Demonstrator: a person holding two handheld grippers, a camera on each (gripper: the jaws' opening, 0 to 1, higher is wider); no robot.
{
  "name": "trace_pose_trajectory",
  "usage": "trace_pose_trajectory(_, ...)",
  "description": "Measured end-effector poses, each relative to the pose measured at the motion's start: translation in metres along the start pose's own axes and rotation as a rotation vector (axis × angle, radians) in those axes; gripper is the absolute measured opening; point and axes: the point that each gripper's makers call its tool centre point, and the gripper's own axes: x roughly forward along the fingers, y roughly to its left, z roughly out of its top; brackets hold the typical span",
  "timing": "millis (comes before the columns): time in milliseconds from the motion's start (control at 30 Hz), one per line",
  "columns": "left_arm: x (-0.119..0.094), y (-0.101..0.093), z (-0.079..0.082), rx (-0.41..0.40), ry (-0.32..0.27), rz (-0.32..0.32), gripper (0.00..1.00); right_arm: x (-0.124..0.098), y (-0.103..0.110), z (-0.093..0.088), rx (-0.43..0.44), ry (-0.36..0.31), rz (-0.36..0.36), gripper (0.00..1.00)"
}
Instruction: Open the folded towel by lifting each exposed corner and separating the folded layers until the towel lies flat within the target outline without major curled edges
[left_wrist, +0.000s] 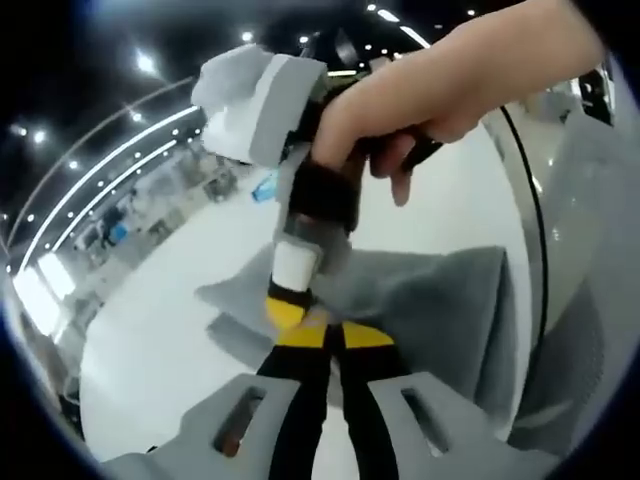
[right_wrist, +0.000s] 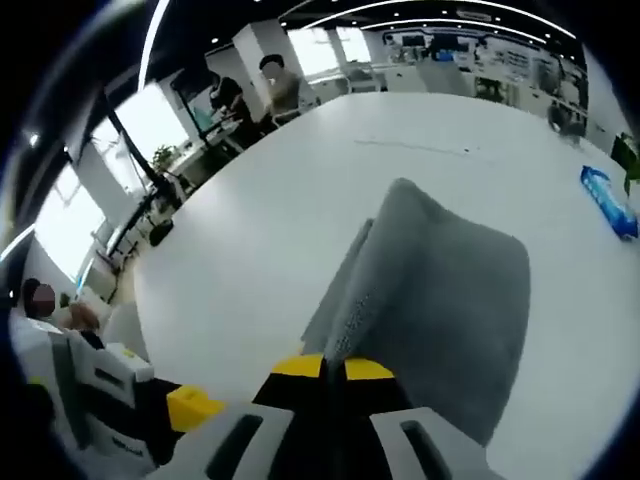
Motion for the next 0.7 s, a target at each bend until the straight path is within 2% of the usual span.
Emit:
trace_pose_trajectory(67,-0.003,0.005,0.010,0.004,-0.049,0.027,0.02,-0.008,-0.006,0.002,0.036,-0.020,0.008,0.00)
trace_pose_trajectory(267,-0.005,0.009,0.014,-0.011,-0.070,0.042,0.00,-0.014,-0.010,0.002,0.071,-0.035,0.015,0.00)
trace_pose_trajectory(333,-0.009,0.019,0.018,-0.051,-0.102,0.072,0.00,-0.023,-0.025,-0.004,0.107,-0.053,-0.004,0.00)
trace_pose_trajectory(400,-0.009,0.021,0.016,-0.075,-0.099,0.074,0.00,-0.025,-0.027,-0.006,0.126,-0.056,-0.001,0.00)
trace_pose_trajectory(433,-0.005,0.029,-0.015,-0.156,0.020,0.088,0.00,-0.032,-0.043,-0.015,0.169,-0.070,-0.018,0.00)
trace_pose_trajectory(533,-0.004,0.032,-0.039,-0.233,0.110,0.104,0.00,-0.036,-0.054,-0.022,0.186,-0.075,-0.038,0.00)
trace_pose_trajectory(600,-0.003,0.033,-0.049,-0.259,0.148,0.110,0.01,-0.039,-0.057,-0.025,0.193,-0.076,-0.054,0.00)
trace_pose_trajectory(633,-0.004,0.030,-0.067,-0.306,0.231,0.108,0.01,-0.041,-0.063,-0.029,0.201,-0.078,-0.073,0.00)
trace_pose_trajectory(700,-0.002,0.028,-0.076,-0.332,0.255,0.092,0.01,-0.043,-0.069,-0.033,0.208,-0.083,-0.092,0.00)
